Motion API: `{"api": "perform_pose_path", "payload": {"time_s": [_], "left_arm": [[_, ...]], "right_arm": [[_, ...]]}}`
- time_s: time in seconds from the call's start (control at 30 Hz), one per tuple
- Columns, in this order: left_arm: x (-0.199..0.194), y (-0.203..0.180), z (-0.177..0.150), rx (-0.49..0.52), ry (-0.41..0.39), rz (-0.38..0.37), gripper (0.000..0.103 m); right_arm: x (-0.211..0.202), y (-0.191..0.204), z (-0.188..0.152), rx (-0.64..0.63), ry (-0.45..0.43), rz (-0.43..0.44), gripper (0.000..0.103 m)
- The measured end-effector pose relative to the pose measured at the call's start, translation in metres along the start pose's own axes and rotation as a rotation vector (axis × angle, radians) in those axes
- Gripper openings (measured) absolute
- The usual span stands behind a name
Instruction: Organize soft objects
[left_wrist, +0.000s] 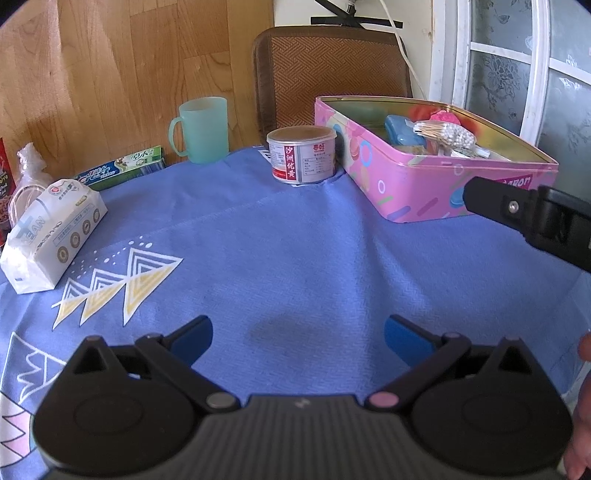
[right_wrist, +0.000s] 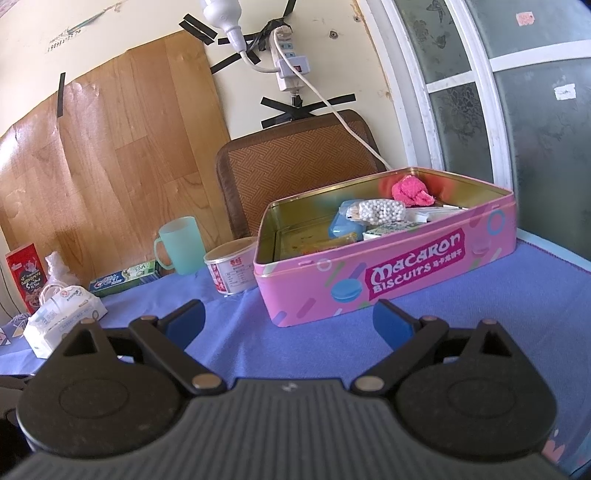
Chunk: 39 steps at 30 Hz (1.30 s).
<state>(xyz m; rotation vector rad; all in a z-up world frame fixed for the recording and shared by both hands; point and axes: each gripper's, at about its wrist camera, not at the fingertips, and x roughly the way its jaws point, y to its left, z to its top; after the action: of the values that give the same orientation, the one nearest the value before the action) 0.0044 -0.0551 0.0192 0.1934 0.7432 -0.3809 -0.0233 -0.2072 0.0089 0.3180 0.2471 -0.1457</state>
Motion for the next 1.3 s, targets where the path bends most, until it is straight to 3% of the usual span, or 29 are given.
{"api": "perform_pose_path", "payload": {"time_s": [1.3], "left_arm": [[0.0, -0.0016, -0.0004, 0.024, 0.002, -0.025, 0.103]], "right_arm": [[0.0087, -0.0003, 0.0006, 0.017, 0.031, -0.027, 0.099]]}}
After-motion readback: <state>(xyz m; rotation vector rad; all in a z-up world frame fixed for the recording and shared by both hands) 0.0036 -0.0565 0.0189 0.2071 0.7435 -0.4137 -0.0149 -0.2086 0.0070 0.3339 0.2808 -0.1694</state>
